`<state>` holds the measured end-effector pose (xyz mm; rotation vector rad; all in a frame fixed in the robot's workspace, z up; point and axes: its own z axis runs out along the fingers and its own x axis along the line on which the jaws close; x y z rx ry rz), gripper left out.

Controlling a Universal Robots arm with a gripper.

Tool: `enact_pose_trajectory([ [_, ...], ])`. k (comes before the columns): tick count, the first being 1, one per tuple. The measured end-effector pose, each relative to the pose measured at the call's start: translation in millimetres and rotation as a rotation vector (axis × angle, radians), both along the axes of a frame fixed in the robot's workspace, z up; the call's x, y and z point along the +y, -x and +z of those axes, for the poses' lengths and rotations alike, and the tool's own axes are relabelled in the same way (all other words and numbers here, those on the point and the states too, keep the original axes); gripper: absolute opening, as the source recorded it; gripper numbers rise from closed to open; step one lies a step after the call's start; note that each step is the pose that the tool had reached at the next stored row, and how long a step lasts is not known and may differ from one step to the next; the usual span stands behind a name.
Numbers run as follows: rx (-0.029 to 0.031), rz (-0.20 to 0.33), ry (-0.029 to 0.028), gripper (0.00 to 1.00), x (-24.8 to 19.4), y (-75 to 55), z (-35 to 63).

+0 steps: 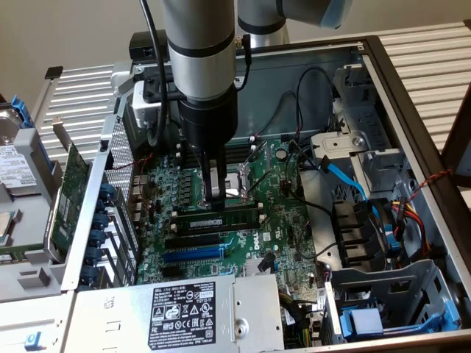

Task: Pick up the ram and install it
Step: 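Press down the ram until it locks into place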

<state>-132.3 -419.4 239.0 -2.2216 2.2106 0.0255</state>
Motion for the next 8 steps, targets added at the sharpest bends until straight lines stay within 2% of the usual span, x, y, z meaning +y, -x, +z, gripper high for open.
enact_pose_trajectory([
  [3, -0.0001, 0.000, 0.0034, 0.11, 2.7, 0.0, -1.2],
  [5, -0.0001, 0.000, 0.0080, 0.11, 2.7, -0.1, -1.5],
  [8, 0.0000, 0.000, 0.0117, 0.11, 2.6, 0.0, -1.5],
])
